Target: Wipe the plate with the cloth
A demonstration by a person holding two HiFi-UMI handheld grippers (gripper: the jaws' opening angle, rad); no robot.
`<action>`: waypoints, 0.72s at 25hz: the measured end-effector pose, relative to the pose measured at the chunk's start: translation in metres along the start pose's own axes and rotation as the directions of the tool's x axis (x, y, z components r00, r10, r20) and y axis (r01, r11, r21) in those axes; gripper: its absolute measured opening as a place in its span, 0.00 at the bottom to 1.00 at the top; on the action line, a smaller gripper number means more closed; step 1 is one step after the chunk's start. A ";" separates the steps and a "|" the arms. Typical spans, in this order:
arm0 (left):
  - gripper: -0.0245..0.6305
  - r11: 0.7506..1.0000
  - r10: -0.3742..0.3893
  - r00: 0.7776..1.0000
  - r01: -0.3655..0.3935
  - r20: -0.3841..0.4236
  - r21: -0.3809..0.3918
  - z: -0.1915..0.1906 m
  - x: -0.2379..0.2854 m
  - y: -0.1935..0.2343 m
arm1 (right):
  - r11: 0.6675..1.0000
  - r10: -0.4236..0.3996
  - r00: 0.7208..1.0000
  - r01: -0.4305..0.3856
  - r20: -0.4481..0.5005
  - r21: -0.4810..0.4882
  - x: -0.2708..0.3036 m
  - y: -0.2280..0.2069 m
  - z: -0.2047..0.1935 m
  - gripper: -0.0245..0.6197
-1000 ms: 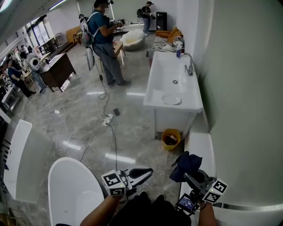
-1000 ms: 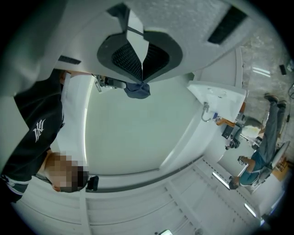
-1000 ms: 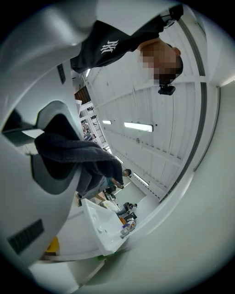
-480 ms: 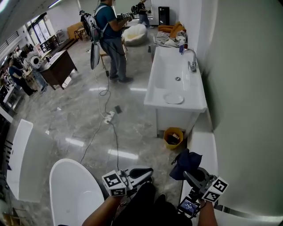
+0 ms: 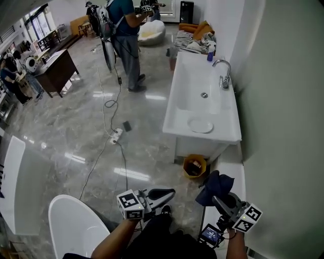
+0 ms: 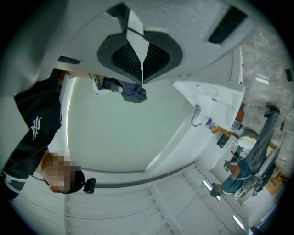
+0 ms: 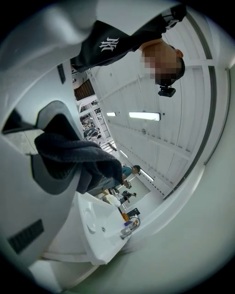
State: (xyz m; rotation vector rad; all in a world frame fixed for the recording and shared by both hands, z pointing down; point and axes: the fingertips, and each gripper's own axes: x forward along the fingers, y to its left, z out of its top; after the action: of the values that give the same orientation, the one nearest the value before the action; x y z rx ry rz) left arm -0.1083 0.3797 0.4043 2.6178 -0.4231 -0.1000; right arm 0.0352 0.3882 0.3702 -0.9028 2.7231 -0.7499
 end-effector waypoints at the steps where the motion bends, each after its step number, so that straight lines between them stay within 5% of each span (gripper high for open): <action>1: 0.05 1.000 -0.017 1.000 0.018 0.007 -0.013 0.008 0.002 0.012 | 1.000 -0.009 1.000 0.009 0.001 -0.003 0.011 -0.009 0.006 0.14; 8: 0.05 0.999 -0.049 0.999 0.049 -0.022 -0.018 0.046 0.024 0.091 | 0.997 -0.067 0.998 0.066 -0.014 -0.027 0.058 -0.058 0.041 0.14; 18: 0.05 0.998 0.026 0.998 -0.030 -0.057 -0.061 0.068 0.105 0.213 | 0.998 -0.056 0.998 0.056 -0.015 -0.016 0.083 -0.171 0.080 0.14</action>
State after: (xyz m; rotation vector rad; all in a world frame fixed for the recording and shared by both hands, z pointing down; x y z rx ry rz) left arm -0.0777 0.1383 0.4461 2.5465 -0.4301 -0.0300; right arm 0.0815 0.1878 0.3886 -0.9848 2.7312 -0.7505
